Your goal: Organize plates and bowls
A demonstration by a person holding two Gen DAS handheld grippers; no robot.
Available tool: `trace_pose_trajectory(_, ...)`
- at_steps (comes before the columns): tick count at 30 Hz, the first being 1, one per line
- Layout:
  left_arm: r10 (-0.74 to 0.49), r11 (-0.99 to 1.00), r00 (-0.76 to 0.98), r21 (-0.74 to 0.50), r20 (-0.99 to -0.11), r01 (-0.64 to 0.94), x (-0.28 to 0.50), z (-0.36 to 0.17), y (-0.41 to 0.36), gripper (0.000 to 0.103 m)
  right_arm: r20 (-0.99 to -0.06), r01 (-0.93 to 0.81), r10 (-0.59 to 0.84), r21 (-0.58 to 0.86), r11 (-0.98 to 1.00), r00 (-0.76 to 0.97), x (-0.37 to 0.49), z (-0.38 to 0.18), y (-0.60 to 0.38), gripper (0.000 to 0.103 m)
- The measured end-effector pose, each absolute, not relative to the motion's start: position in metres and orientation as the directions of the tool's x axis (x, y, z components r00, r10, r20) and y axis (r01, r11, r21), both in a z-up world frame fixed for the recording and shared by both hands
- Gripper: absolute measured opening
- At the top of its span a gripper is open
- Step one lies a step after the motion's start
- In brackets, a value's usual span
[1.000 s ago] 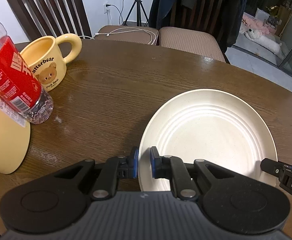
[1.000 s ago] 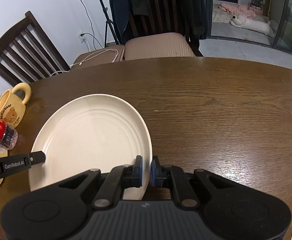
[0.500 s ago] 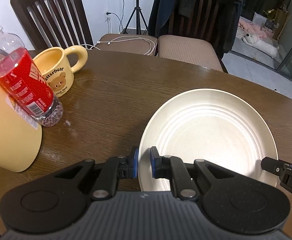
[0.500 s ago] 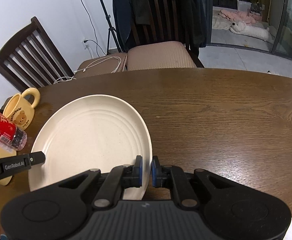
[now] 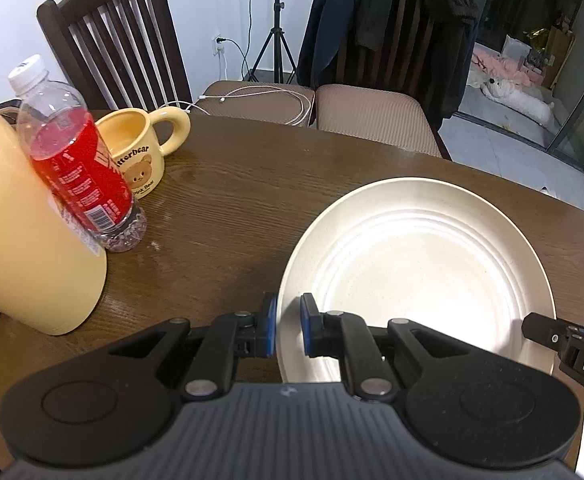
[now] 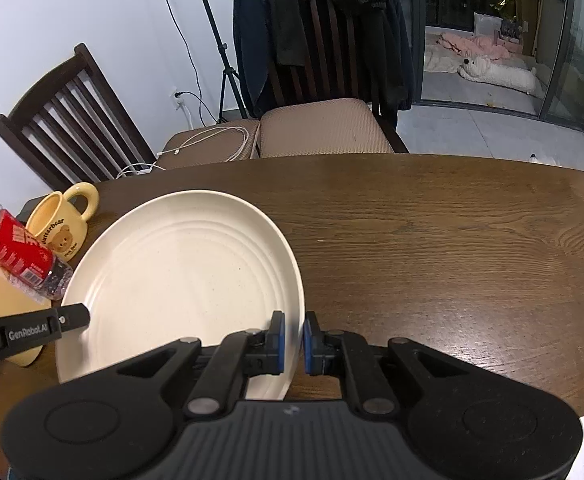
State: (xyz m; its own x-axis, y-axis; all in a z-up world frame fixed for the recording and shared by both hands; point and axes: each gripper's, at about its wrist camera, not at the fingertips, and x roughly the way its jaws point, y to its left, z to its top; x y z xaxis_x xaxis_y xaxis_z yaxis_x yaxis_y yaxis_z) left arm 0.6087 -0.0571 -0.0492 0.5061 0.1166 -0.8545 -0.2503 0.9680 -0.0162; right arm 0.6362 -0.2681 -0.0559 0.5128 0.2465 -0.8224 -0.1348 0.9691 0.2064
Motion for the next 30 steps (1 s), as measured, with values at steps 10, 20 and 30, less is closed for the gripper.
trace_pose_trajectory(10, 0.121, 0.971, 0.524, -0.011, -0.843, -0.240, 0.587, -0.030, -0.061, 0.013, -0.810, -0.138, 0.245, 0.203, 0.970, 0.533, 0.618, -0.037, -0.269, 0.009)
trace_pose_trajectory(20, 0.120, 0.973, 0.540, -0.009, -0.833, -0.230, 0.560, -0.015, -0.061, 0.013, -0.799, -0.135, 0.241, 0.200, 0.970, 0.550, 0.593, -0.020, -0.269, 0.009)
trace_pose_trajectory(30, 0.125, 0.976, 0.560, 0.001, -0.819, -0.217, 0.532, 0.001, -0.059, 0.013, -0.787, -0.139, 0.238, 0.194, 0.971, 0.568, 0.560, -0.004, -0.266, 0.009)
